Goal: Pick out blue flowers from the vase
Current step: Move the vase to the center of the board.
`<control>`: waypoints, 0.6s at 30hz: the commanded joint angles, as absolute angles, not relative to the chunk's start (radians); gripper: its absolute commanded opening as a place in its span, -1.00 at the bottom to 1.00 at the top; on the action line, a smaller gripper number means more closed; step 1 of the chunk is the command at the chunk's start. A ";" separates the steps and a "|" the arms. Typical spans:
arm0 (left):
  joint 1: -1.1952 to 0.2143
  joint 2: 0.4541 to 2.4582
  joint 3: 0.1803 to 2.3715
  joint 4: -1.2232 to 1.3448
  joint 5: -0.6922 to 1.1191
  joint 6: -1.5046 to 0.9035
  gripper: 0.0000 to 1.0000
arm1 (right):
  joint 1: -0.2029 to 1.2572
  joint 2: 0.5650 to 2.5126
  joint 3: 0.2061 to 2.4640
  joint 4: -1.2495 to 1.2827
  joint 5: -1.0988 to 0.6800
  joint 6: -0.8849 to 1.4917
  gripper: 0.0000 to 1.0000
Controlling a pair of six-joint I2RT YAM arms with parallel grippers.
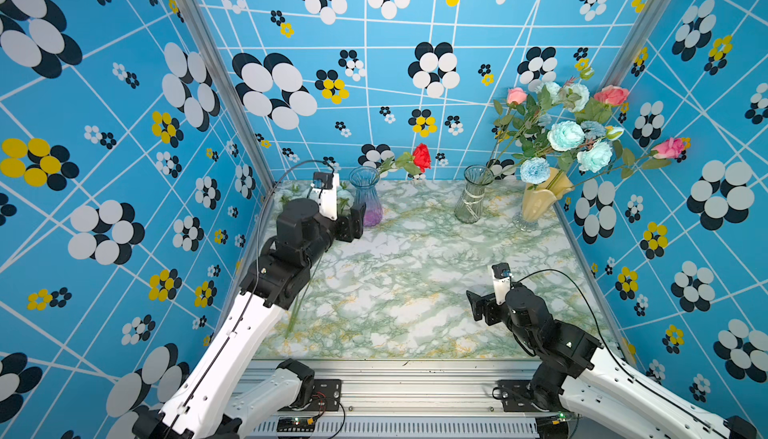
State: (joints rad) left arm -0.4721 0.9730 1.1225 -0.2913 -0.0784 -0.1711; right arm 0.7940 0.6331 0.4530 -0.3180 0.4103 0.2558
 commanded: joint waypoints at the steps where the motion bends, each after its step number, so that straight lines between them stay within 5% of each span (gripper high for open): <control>1: -0.562 0.959 0.928 -0.086 -0.195 -0.163 0.57 | 0.778 0.664 0.463 -0.297 0.446 0.272 0.91; 7: -0.694 1.093 0.733 0.132 -0.279 -0.126 0.57 | 0.748 0.762 0.633 -0.369 0.474 0.263 0.89; 18: -0.714 1.377 0.716 0.302 -0.134 -0.148 0.56 | 0.619 1.199 1.261 -0.646 0.440 0.083 0.75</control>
